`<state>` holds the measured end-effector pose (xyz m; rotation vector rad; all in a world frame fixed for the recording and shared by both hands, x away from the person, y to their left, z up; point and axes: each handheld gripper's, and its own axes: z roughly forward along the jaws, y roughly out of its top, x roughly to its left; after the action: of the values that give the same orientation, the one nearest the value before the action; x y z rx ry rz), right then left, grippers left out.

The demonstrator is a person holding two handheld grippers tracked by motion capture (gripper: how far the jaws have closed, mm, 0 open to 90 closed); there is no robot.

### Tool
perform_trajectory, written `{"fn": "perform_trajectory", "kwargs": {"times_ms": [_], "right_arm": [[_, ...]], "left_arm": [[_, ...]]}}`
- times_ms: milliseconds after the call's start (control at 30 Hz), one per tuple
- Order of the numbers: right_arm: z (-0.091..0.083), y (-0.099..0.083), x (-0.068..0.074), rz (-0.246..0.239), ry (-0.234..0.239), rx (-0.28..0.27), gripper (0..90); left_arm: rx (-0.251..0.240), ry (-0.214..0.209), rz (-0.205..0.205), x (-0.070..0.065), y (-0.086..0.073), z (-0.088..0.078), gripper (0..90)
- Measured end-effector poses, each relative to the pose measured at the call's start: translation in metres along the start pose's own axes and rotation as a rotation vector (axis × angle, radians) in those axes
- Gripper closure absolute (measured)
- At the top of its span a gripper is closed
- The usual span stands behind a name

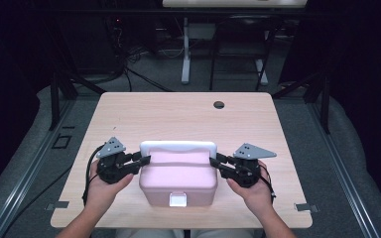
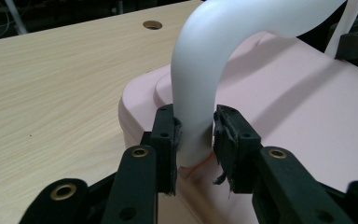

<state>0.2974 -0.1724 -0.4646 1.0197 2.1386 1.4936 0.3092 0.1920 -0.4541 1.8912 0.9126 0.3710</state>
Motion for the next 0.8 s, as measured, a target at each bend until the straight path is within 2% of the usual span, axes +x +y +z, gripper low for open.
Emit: {"fn": "perform_trajectory", "kwargs": {"times_ms": [233, 800], "right_arm": [[-0.0015, 0.0007, 0.003, -0.019, -0.012, 0.012, 73.6], [-0.0032, 0.0034, 0.0046, -0.001, -0.004, 0.01, 73.8]], "left_arm": [[0.007, 0.001, 0.003, -0.0004, 0.0007, -0.001, 72.9], [0.02, -0.004, -0.011, -0.0009, 0.0045, -0.0044, 73.1]]}}
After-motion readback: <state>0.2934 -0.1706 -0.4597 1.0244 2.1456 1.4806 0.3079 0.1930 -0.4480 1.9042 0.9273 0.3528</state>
